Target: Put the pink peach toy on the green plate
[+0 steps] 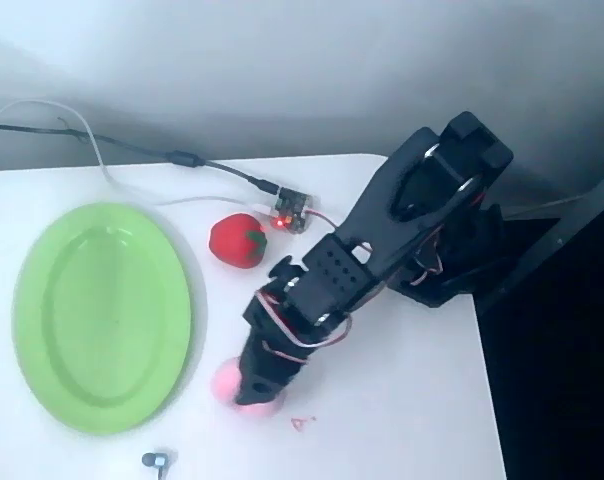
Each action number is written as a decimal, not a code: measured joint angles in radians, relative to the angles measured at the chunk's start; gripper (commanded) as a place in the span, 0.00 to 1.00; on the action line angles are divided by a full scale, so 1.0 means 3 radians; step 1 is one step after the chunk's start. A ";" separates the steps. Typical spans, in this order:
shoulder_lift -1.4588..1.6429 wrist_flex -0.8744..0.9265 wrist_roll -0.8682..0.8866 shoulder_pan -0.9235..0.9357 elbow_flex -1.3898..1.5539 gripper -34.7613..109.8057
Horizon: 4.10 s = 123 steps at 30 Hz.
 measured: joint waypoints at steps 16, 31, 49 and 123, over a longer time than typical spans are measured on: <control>-0.1002 0.0767 -0.1345 0.0854 -0.1759 0.24; -0.1692 0.0220 -0.1953 0.1406 -0.1779 0.24; -0.2158 0.0128 -0.1984 0.1462 -0.2296 0.53; 0.0818 0.3656 -0.1938 0.1805 -0.2787 0.61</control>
